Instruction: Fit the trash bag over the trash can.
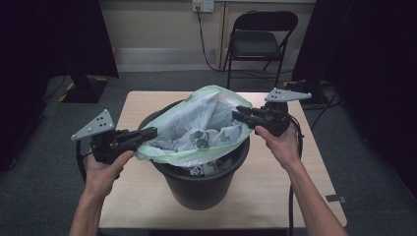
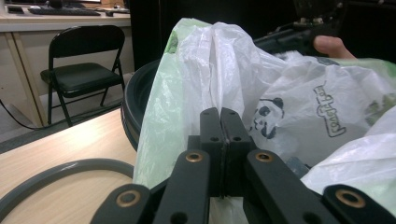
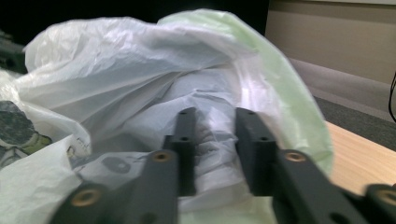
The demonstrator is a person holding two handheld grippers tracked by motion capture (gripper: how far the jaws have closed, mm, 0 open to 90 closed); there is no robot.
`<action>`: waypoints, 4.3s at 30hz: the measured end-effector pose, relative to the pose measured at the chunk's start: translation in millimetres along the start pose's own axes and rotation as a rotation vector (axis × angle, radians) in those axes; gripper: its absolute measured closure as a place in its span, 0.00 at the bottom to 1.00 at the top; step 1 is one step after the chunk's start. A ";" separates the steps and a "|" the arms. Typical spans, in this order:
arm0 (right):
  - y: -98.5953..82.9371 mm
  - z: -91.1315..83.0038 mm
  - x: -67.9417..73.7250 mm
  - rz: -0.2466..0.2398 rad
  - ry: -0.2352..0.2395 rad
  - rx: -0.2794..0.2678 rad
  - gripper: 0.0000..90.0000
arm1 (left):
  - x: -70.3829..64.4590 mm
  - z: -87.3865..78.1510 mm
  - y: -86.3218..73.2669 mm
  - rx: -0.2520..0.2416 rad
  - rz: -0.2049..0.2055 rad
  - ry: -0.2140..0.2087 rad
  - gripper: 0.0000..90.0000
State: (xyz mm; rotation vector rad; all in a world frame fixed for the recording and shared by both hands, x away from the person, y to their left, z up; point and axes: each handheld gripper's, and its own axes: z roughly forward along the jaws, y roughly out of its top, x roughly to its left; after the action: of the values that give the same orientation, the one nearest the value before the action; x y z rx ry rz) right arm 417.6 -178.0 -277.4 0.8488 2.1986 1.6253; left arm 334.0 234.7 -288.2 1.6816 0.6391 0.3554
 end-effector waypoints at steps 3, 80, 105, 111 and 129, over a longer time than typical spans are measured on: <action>5.3 -1.3 -6.5 0.017 0.003 -0.039 0.97 | -3.6 -3.2 -0.5 0.004 -0.002 -0.019 1.00; 10.6 38.8 -26.0 0.032 -0.169 0.026 1.00 | -1.2 -1.3 7.0 -0.019 -0.001 0.073 0.56; 2.5 49.5 -31.5 0.047 -0.107 -0.002 1.00 | 22.6 -4.2 -14.4 0.074 -0.126 0.164 1.00; -24.6 47.8 -42.0 0.080 -0.102 0.025 1.00 | 27.7 -2.1 -36.3 0.112 -0.158 0.100 1.00; -16.2 33.9 -41.1 0.081 -0.137 -0.021 0.74 | 35.3 -24.3 -8.7 -0.024 -0.139 0.157 0.81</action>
State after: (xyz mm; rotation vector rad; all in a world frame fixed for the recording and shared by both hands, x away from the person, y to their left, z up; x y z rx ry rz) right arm 463.7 -179.7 -308.6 1.0240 2.0756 1.5728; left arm 346.7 275.9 -295.5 1.5873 0.8596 0.3960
